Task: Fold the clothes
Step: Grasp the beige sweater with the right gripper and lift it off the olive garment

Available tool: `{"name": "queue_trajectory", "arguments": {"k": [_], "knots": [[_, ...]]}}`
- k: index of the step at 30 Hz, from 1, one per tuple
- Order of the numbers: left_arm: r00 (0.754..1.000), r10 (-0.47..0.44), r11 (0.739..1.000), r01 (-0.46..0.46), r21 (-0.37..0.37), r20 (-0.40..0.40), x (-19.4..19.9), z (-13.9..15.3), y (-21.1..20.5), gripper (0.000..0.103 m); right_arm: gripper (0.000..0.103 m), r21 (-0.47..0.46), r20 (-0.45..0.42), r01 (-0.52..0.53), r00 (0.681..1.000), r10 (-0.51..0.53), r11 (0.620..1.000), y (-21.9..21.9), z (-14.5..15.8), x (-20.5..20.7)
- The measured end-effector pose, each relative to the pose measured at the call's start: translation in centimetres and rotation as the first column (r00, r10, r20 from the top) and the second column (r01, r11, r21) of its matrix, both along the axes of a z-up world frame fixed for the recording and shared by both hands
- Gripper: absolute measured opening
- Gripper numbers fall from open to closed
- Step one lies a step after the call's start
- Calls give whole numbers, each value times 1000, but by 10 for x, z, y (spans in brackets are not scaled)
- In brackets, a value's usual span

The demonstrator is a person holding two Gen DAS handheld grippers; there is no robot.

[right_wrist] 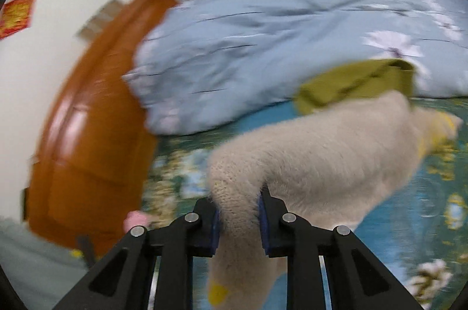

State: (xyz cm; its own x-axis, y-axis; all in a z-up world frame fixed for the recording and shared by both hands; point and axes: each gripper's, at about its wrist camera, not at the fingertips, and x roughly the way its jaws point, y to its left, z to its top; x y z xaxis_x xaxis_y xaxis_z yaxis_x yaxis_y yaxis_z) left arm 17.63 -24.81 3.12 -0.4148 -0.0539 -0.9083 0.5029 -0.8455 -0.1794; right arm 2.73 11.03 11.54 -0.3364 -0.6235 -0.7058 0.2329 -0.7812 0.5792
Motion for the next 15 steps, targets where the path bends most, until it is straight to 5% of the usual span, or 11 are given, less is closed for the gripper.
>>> {"name": "queue_trajectory", "arguments": {"k": [5, 9, 12, 15], "knots": [[991, 88, 995, -91, -29, -104, 37, 38, -37, 85, 22, -287, 3, -30, 999, 33, 957, -36, 43, 19], [985, 112, 991, -120, -53, -129, 55, 48, -52, 85, 22, -442, 63, 41, 998, -15, 896, -19, 40, 34], [991, 101, 994, -105, -42, -91, 59, 35, -49, 85, 22, -320, 182, 146, 979, -91, 936, 3, -14, 43], [998, 60, 997, -61, -39, -31, 61, 18, -35, 85, 22, -97, 358, 175, 925, -129, 980, 11, -97, 66]]}}
